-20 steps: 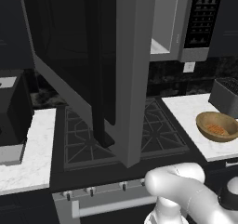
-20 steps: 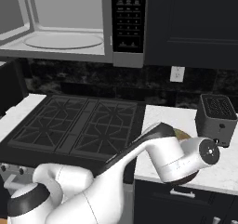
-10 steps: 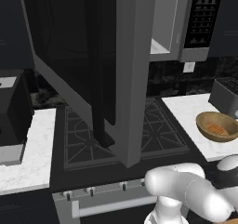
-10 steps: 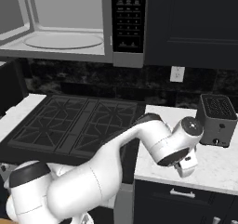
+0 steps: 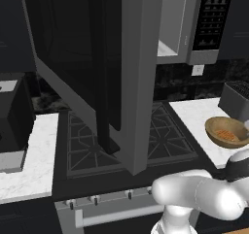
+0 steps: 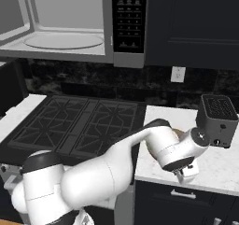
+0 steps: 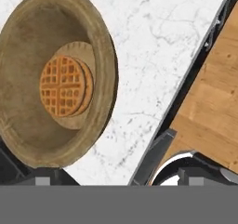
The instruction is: Open the microwave, place the bowl with waffle inside the microwave, then close the microwave door and turn it on.
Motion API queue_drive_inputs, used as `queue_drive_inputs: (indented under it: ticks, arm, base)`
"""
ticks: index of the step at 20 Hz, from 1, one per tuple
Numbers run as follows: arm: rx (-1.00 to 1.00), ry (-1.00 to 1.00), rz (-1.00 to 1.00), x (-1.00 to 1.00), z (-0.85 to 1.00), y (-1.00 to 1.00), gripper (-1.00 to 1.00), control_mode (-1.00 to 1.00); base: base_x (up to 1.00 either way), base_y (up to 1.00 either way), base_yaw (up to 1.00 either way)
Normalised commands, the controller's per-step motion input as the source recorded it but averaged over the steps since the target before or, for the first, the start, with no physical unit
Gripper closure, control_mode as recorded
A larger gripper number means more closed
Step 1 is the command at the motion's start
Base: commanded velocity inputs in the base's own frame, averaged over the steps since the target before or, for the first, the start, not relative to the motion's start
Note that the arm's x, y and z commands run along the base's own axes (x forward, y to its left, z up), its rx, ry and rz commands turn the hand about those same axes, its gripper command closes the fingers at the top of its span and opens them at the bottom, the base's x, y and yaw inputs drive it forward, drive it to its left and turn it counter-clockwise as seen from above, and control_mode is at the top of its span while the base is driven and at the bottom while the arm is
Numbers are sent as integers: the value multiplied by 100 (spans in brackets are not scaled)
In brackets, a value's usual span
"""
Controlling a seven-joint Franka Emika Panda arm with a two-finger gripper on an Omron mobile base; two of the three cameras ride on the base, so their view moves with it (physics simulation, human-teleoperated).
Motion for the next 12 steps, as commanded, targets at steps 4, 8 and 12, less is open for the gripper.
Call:
queue_drive_inputs:
  ticks: [4,8,12]
  arm:
    - [6,4,0,43,-9,-4,-100,-100]
    - [1,6,0,45,-20,-8,-100,-100]
    - [0,3,0,43,-34,-11,-100,-100]
  base:
    - [0,0,0]
    - [0,0,0]
    - [0,0,0]
